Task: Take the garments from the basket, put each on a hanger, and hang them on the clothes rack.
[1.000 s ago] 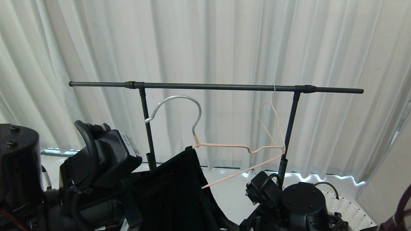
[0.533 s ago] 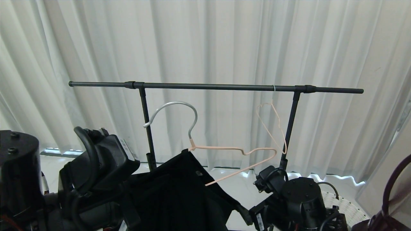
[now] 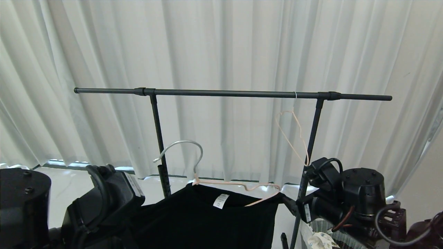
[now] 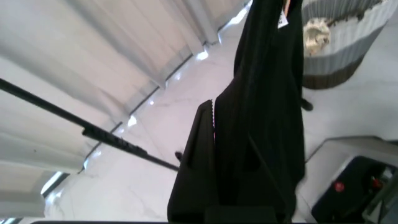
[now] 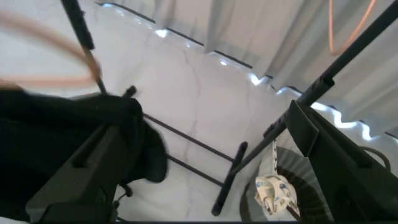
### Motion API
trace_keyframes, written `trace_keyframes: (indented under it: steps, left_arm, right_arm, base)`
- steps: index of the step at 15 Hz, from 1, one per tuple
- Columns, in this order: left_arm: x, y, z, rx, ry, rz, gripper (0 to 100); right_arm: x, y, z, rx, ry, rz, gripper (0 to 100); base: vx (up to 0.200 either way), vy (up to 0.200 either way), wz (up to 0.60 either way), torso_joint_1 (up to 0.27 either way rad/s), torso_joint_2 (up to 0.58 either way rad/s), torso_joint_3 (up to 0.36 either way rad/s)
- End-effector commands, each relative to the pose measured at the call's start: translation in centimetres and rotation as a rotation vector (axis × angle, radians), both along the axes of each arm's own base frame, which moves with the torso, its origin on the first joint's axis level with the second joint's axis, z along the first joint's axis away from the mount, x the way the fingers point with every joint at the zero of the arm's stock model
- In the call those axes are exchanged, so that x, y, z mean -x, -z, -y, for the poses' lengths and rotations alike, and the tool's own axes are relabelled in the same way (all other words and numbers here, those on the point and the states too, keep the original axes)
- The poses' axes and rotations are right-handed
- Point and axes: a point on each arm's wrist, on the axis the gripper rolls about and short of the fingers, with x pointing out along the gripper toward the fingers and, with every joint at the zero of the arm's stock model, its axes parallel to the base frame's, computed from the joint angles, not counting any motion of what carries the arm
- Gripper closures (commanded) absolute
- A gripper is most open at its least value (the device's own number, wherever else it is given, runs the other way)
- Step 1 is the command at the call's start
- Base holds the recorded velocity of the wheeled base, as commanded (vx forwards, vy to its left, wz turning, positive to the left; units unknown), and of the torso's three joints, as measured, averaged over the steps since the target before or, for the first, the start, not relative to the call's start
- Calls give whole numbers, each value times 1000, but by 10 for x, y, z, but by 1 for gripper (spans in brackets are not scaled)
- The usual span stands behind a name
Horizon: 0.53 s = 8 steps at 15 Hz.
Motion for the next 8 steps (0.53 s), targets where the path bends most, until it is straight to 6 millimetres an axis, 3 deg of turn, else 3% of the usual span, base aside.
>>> trace_keyframes:
  steps: [1, 6, 8]
  left_arm:
    - [2, 9, -2, -23, 0, -29, 100]
    - [6, 20, -5, -36, -3, -57, 100]
    - [3, 14, -2, 12, 0, -1, 100]
  right_arm:
    - [7, -25, 9, -42, -25, 33, 0]
    - [12, -83, 25, -76, -68, 23, 0]
    - [9, -80, 29, -40, -56, 11, 0]
  base:
    - [0, 0, 0, 0, 0, 0]
    - [0, 0, 0, 0, 0, 0]
    - [0, 0, 0, 0, 0, 0]
